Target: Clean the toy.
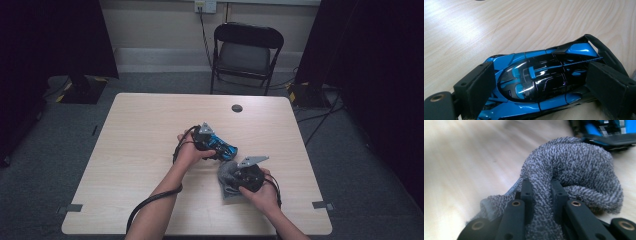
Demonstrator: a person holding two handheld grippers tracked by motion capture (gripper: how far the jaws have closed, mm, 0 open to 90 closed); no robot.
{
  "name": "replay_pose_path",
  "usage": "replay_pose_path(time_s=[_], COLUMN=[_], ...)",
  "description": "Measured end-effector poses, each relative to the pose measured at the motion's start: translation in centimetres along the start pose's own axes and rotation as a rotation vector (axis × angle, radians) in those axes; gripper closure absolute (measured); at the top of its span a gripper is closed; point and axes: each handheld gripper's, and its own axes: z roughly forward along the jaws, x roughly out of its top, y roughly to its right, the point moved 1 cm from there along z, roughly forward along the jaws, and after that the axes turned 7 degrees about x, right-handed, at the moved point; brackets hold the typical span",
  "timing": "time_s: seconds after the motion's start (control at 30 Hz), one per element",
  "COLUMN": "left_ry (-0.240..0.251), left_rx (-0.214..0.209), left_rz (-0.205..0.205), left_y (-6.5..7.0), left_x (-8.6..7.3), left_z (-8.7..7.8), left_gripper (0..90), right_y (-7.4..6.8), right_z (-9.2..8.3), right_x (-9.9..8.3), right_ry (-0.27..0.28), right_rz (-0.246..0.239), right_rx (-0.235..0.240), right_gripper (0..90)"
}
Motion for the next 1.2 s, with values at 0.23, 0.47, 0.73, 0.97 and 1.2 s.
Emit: replay_pose_path(time_s=[0.23,0.47,0.73,0.97,1.2], left_ry=[0.0,-0.003,-0.01,-0.015,-0.015], left_rx=[0.0,0.0,0.002,0.001,0.0], left_rz=[0.001,0.002,0.0,0.0,0.0], left_y=[0.0,0.0,0.1,0.1,0.1], left_x=[0.0,0.1,0.1,0.2,0.2], left_z=[0.0,0.0,0.0,0.0,0.0], left_gripper=[9.0,9.0,9.0,9.0,9.0], right_y=[-0.7,0.0,2.3,4.7,6.7], right_z=[-1.7,-4.6,-7.4,-8.2,-7.3], right_x=[-0.4,-1.3,-1.9,-1.5,-0.7], right_ry=[0.005,0.066,0.119,0.141,0.138], right_rz=[-0.033,-0.04,0.013,0.051,0.054], right_rx=[0.034,0.024,-0.052,-0.14,-0.2], right_gripper=[76.0,75.6,75.3,74.4,73.7])
